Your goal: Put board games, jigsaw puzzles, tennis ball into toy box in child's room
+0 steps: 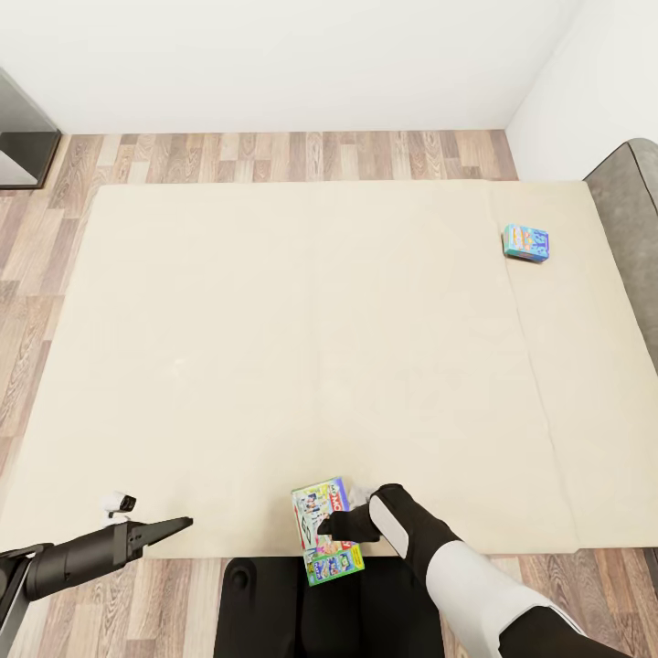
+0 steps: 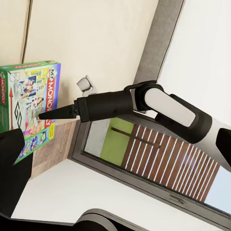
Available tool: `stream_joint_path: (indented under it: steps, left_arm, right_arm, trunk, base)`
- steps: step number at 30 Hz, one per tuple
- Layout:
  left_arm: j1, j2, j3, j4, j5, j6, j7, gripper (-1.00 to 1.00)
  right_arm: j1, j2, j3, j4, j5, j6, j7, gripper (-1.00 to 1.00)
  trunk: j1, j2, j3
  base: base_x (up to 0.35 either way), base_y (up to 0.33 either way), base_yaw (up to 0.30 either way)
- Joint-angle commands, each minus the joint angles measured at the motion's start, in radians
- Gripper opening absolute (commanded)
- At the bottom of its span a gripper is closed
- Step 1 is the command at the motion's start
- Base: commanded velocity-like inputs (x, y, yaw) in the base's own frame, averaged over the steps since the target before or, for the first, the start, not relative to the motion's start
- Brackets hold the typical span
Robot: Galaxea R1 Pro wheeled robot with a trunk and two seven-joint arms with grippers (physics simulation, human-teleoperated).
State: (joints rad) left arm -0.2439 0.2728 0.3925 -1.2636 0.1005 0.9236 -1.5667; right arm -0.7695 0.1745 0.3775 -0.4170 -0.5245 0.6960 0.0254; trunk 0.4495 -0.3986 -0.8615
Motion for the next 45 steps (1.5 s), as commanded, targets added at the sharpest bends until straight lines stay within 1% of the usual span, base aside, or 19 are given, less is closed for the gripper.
stream_joint_path:
  steps: [1, 22, 45]
  left_arm:
    - [0.0, 0.0, 0.0, 0.0, -0.001, 0.011, -0.004, 1.0]
    - [0.0, 0.0, 0.002, 0.0, -0.001, 0.011, -0.004, 1.0]
    - [0.0, 0.0, 0.002, 0.0, -0.001, 0.011, -0.004, 1.0]
  right_arm:
    - [-0.001, 0.0, 0.002, 0.0, 0.004, 0.003, 0.003, 1.0]
    - [-0.001, 0.0, 0.003, 0.0, 0.004, 0.003, 0.002, 1.0]
    - [-0.001, 0.0, 0.003, 0.001, 0.004, 0.003, 0.002, 1.0]
  trunk:
    - [0.001, -0.002, -0.001]
    - [0.001, -0.002, -0.001]
    - [0.001, -0.002, -0.001]
  base:
    - [0.0, 0.0, 0.0]
    - [0.0, 0.001, 0.0]
    - [0.0, 0.052, 0.0]
